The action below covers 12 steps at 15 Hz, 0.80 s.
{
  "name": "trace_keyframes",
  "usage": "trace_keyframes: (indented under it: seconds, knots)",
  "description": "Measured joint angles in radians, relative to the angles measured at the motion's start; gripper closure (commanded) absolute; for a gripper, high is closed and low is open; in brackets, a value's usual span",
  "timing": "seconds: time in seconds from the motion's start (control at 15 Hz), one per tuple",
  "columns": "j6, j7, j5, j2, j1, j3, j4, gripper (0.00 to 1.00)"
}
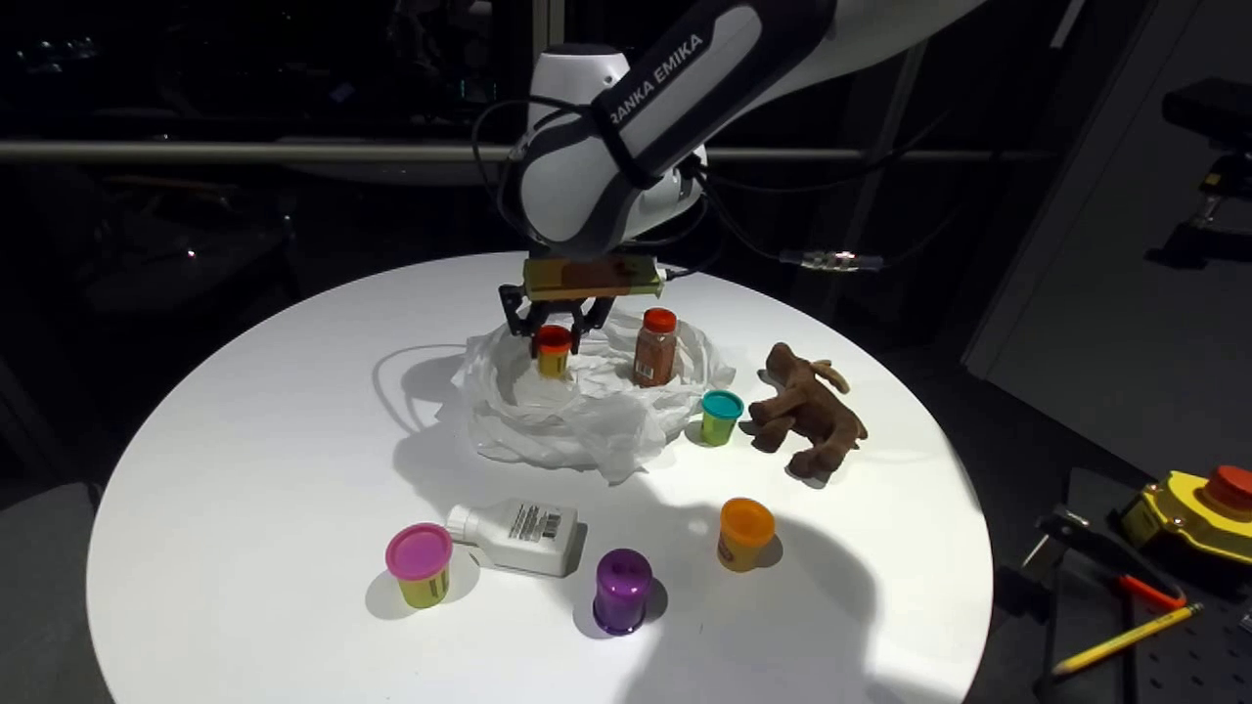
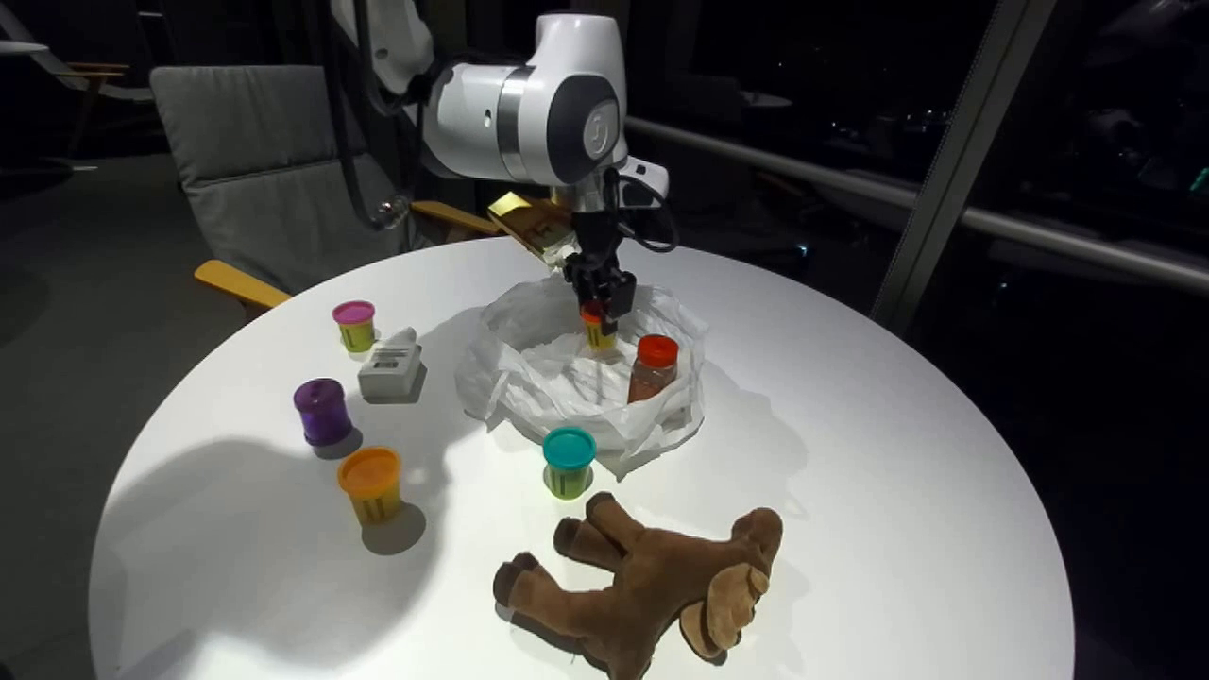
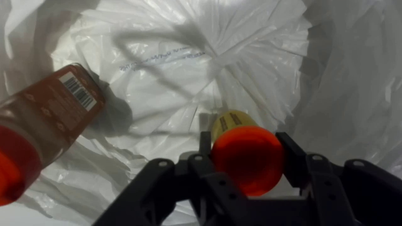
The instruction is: Put the objects on the table in the plastic bag
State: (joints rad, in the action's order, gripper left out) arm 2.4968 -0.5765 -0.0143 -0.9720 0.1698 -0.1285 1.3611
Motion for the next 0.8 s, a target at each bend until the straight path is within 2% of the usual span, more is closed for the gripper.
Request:
trace_keyframes:
  seconds: [0.07, 0.27, 0.6, 0.8]
  knots:
    - [-0.003, 0.0, -0.004, -0.01, -0.008, 0.0, -0.015, 0.21]
    - [-0.024, 0.001, -0.012, -0.028, -0.03, 0.002, -0.044, 0.01]
    - [-0.037, 0.007, -0.032, -0.011, -0.051, 0.02, -0.048, 0.0]
    - [-0.047, 0.026, -0.04, 0.067, -0.053, 0.035, 0.026, 0.0]
